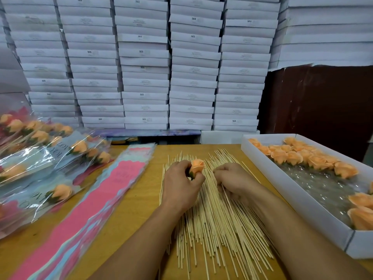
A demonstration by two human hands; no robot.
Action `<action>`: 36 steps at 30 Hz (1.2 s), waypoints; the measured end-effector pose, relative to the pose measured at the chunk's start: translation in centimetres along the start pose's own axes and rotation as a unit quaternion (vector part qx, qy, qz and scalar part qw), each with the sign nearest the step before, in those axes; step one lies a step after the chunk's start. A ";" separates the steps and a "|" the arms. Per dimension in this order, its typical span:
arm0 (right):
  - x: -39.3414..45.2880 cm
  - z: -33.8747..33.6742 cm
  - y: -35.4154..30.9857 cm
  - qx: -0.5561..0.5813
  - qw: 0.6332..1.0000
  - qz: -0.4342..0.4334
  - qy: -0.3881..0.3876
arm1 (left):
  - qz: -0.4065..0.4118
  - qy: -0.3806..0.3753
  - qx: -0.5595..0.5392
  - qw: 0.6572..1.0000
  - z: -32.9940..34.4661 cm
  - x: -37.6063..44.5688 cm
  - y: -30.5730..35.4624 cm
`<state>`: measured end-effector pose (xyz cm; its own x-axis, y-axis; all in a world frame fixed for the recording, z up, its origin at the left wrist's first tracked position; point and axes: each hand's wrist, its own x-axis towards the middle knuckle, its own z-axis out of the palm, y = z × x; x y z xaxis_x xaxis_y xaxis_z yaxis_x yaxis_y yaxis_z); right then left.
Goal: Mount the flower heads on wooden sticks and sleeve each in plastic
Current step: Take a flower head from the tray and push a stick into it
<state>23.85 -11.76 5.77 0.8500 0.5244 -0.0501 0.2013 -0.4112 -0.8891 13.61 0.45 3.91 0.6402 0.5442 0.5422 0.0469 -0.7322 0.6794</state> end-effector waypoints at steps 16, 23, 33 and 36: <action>-1.8 1.7 -0.8 0.082 0.994 -0.039 -0.068 | -0.075 0.020 -0.099 0.992 -0.1 0.6 -0.8; -2.3 1.9 -0.9 0.116 0.983 -0.045 -0.135 | -0.151 0.030 -0.249 0.956 -0.4 1.0 -0.6; -2.5 1.9 -1.2 0.188 0.967 -0.067 -0.158 | -0.234 0.012 -0.480 0.845 -1.6 1.2 0.3; -2.7 1.7 -1.4 0.205 0.963 -0.056 -0.165 | -0.239 0.013 -0.495 0.836 -1.6 1.2 0.2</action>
<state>20.44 -11.32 6.32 0.6192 0.7848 -0.0259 0.0161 -0.0457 -0.9988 13.14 1.64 5.51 0.7121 0.6956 0.0947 -0.3730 0.2606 0.8905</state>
